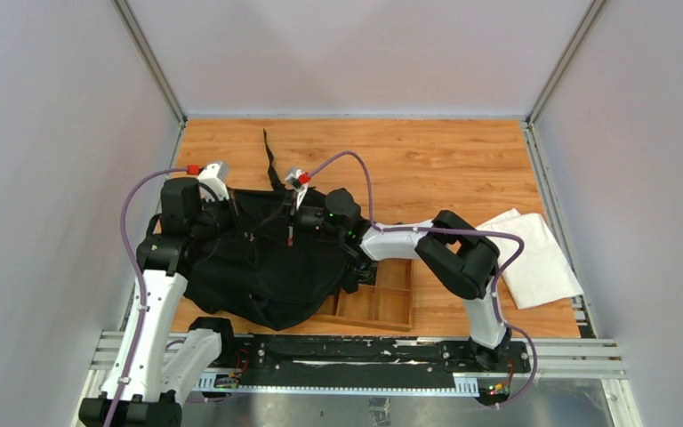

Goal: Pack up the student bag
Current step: Zip the student bag at the center of the board.

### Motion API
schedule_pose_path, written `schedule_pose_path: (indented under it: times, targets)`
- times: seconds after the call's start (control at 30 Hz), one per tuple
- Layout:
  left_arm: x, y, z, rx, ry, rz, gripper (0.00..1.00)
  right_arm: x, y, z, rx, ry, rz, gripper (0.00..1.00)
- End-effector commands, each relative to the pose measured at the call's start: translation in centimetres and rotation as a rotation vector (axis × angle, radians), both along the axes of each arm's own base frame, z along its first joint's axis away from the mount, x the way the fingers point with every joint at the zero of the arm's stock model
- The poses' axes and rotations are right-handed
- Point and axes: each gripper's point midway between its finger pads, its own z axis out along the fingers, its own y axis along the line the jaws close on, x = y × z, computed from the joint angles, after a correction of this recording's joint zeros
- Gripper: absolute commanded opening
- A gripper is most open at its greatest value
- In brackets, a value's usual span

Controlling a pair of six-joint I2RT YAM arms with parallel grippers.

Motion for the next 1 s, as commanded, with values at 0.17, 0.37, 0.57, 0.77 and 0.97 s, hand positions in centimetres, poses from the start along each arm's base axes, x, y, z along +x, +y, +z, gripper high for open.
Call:
schedule_pose_path:
  times: [0.17, 0.37, 0.57, 0.77, 0.97]
  targets:
    - [-0.8, -0.5, 0.8, -0.015, -0.006, -0.028, 0.02, -0.5, 0.8, 2.5, 0.079, -0.018, 0.014, 0.00]
    - [-1.1, 0.4, 0.8, 0.007, 0.030, 0.039, 0.76, -0.6, 0.9, 2.4, 0.081, 0.003, 0.017, 0.00]
    - [-2.5, 3.9, 1.5, 0.104, 0.046, 0.233, 0.87, -0.4, 1.0, 2.4, 0.073, 0.023, 0.009, 0.00]
    - [-5.6, 5.2, -0.4, 0.098, 0.051, 0.333, 0.62, -0.3, 1.2, 2.5, 0.054, 0.046, 0.011, 0.00]
    - [-6.7, 3.4, -3.6, 0.041, 0.124, 0.249, 0.59, -0.1, 1.5, 2.8, 0.052, 0.060, 0.018, 0.00]
